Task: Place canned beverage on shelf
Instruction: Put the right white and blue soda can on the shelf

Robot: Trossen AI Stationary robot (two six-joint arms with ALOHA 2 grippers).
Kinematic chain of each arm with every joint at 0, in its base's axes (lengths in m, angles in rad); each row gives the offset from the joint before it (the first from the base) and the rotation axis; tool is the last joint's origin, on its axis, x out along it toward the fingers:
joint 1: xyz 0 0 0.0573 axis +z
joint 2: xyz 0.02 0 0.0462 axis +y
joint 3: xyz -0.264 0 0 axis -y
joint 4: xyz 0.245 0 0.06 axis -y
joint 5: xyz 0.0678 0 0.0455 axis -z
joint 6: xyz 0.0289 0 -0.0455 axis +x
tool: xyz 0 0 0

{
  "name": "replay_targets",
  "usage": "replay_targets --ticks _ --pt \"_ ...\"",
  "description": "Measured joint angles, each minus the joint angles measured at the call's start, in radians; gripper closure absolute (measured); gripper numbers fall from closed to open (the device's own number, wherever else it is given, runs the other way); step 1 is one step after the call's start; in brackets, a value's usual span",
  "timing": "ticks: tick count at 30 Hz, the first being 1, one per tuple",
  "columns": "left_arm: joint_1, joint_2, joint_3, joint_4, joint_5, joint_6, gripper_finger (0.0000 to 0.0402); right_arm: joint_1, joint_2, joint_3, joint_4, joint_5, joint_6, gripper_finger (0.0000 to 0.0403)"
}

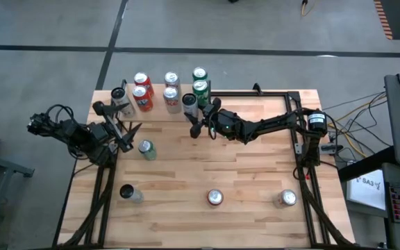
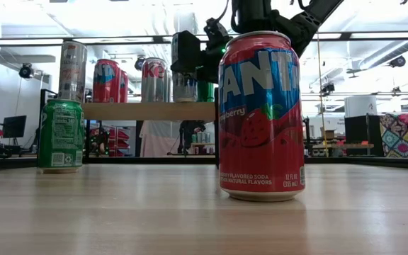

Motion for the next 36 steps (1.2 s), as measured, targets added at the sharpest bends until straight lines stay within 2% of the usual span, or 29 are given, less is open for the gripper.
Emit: replay_targets --ticks 6,17,36 --pt "0.0 0.0 0.0 0.0 0.0 0.0 0.0052 0.0 0.0 0.0 -0.001 0.0 -0.001 0.0151" --pt "-0.001 0.0 0.0 0.0 0.0 0.0 0.0052 0.0 -0.001 0.0 -0.003 0.002 -0.001 0.0105" --pt "-0.001 0.0 0.0 -0.001 0.0 0.0 0.0052 0.0 -0.022 0.0 -0.004 0.002 -0.027 0.0098"
